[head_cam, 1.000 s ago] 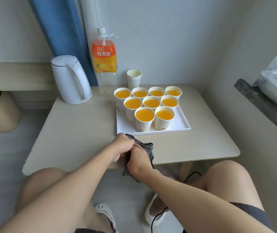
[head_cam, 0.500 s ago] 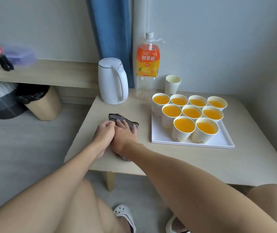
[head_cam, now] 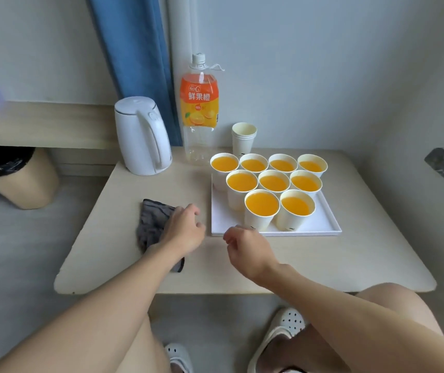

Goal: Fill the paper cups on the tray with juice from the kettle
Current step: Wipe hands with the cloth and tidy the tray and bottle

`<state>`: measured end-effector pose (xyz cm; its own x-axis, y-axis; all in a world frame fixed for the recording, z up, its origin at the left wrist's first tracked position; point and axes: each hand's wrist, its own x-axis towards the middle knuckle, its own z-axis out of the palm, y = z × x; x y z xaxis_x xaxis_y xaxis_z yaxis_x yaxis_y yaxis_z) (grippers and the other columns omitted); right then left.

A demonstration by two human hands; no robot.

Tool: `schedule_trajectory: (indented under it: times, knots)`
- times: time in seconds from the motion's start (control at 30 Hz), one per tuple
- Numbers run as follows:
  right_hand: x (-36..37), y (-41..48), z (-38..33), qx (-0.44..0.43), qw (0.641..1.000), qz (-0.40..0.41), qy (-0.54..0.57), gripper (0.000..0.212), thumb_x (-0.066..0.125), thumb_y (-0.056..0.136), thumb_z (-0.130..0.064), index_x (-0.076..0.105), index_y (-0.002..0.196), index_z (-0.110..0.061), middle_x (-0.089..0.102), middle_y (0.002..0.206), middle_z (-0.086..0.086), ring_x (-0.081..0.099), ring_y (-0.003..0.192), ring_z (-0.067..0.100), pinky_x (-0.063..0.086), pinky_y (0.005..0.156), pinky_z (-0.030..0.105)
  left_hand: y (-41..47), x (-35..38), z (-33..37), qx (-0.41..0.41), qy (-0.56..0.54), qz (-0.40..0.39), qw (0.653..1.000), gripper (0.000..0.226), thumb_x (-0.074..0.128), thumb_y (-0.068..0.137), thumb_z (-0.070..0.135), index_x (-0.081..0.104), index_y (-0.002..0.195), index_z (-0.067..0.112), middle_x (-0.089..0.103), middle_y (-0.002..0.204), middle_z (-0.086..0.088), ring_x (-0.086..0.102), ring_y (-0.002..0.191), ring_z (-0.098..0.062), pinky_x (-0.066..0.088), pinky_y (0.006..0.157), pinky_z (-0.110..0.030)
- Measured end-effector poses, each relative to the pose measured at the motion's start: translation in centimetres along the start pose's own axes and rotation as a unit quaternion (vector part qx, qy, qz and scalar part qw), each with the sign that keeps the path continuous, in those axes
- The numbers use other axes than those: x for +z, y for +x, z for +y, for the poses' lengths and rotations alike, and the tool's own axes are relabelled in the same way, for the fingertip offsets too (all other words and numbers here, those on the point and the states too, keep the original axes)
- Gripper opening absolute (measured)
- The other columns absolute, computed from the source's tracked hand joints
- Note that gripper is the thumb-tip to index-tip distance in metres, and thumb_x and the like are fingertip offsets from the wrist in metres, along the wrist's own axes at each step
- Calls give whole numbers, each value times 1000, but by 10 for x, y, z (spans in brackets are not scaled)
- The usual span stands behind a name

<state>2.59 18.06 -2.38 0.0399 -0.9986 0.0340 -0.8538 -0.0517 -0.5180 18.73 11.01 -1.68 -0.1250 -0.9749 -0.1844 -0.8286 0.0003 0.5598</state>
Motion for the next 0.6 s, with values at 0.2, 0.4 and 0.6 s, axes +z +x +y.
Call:
schedule_trajectory:
  times: [0.2, 0.4, 0.6]
  knots:
    - [-53, -23, 77, 148, 986, 81, -18, 23, 46, 85, -7, 66, 82, -18, 69, 85, 2, 59, 77, 24, 40, 59, 28, 28, 31, 36, -38, -81, -47, 995, 53, 55, 98, 17, 46, 150, 12, 43, 146, -16, 55, 122, -33, 44, 88, -29]
    - [-80, -13, 144, 307, 937, 163, -21, 32, 44, 95, -15, 51, 125, -8, 49, 125, 12, 50, 108, 32, 46, 89, 41, 53, 47, 40, -118, -75, -6, 990, 33, 54, 84, 17, 51, 113, 4, 55, 124, -20, 59, 111, -43, 58, 91, -51]
    - [-80, 0, 171, 377, 915, 124, 67, 29, 40, 100, -20, 50, 114, 3, 44, 124, 17, 49, 79, 31, 45, 75, 35, 65, 58, 33, -137, -67, 31, 988, 27, 47, 78, 12, 58, 102, 4, 61, 117, -18, 62, 105, -42, 60, 84, -49]
